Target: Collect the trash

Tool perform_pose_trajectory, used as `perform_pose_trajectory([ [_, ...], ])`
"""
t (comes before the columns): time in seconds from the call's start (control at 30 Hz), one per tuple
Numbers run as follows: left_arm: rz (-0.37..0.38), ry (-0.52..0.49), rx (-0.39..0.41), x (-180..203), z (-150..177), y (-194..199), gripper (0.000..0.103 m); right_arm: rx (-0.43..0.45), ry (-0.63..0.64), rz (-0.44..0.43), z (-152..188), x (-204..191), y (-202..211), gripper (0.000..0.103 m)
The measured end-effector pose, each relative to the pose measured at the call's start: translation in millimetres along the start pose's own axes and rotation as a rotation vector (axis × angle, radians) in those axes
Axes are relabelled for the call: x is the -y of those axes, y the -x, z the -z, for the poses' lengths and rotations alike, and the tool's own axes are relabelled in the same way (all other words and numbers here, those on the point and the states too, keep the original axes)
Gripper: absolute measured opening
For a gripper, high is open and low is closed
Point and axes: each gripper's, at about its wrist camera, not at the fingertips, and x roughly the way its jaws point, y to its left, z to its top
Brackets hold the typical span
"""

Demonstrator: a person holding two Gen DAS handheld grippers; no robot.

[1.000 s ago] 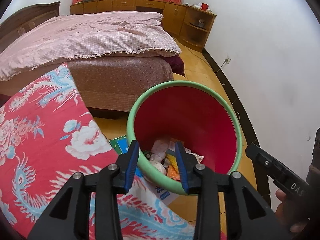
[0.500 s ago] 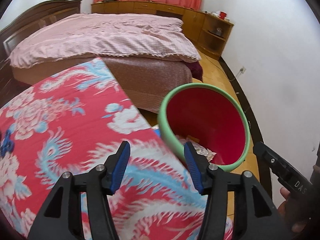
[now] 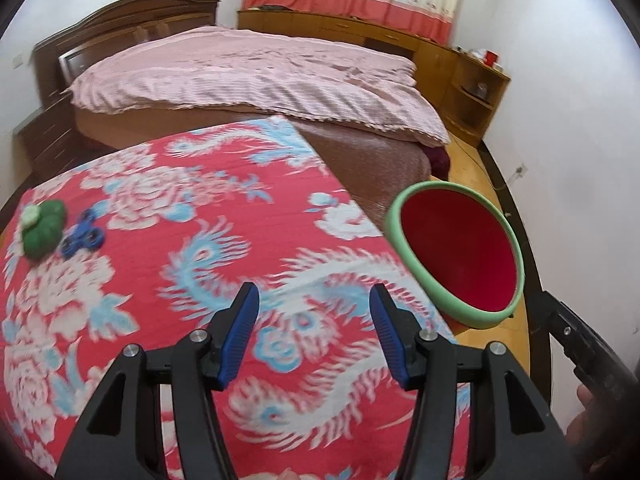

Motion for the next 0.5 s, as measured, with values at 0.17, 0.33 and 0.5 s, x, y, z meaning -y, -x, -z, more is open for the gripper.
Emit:
perform_pose_trajectory([
  [0.17, -0.037, 0.042, 0.025, -20.9, 5.1, 20.2, 0.058, -0.003, 0.039, -0.027, 8.4, -18.6, 6.9, 0.075],
  [0.33, -0.059, 0.076, 0.041, -38.5, 14.2, 41.0, 0.058, 0.005, 0.075, -0.047, 18.3, -40.1, 16.6, 0.075],
  [0.5, -0.090, 0.105, 0.072, -54.6, 24.2, 61.9, 0.058, 0.026, 0.092, -0.067, 26.9, -56.9, 27.5, 0.075],
])
